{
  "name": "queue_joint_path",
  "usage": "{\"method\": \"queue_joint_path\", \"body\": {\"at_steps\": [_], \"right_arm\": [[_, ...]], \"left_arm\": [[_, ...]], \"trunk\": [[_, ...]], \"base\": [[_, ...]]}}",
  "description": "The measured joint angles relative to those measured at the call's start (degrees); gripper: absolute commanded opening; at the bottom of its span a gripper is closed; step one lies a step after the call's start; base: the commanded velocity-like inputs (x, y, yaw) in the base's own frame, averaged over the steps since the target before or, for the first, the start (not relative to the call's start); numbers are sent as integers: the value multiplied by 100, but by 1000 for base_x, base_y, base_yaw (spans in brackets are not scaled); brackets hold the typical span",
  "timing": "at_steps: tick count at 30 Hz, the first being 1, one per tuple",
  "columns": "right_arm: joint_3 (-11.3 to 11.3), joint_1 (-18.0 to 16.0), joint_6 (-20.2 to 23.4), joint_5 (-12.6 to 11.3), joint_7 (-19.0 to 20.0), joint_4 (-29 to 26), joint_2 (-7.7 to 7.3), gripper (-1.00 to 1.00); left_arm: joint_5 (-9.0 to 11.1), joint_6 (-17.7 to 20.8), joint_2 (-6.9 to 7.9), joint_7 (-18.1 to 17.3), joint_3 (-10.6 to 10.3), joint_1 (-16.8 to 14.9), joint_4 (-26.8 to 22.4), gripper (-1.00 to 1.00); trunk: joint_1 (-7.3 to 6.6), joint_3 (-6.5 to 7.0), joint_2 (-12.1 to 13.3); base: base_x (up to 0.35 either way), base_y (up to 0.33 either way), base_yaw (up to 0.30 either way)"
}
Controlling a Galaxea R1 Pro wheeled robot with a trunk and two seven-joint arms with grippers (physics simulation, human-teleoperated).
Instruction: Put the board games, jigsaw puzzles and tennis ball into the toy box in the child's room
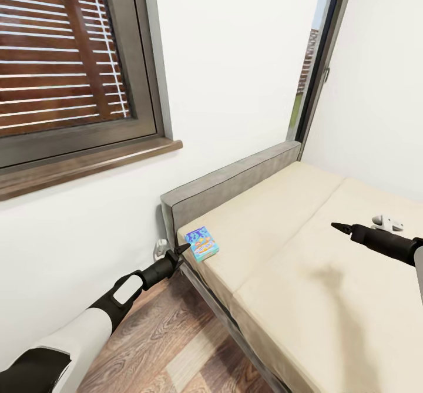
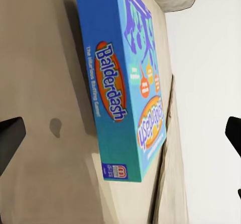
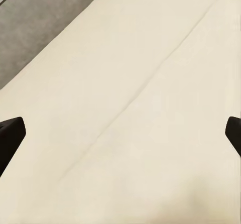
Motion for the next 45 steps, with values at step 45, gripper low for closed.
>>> {"method": "queue_joint_path", "body": {"at_steps": [45], "right_arm": [[0,0,-2,0,0,0,0,100]], "left_arm": [[-50,35,44,-33,0,-8,5,100]], "trunk": [[-1,-1,-1]], "base": [[0,0,-73]]}}
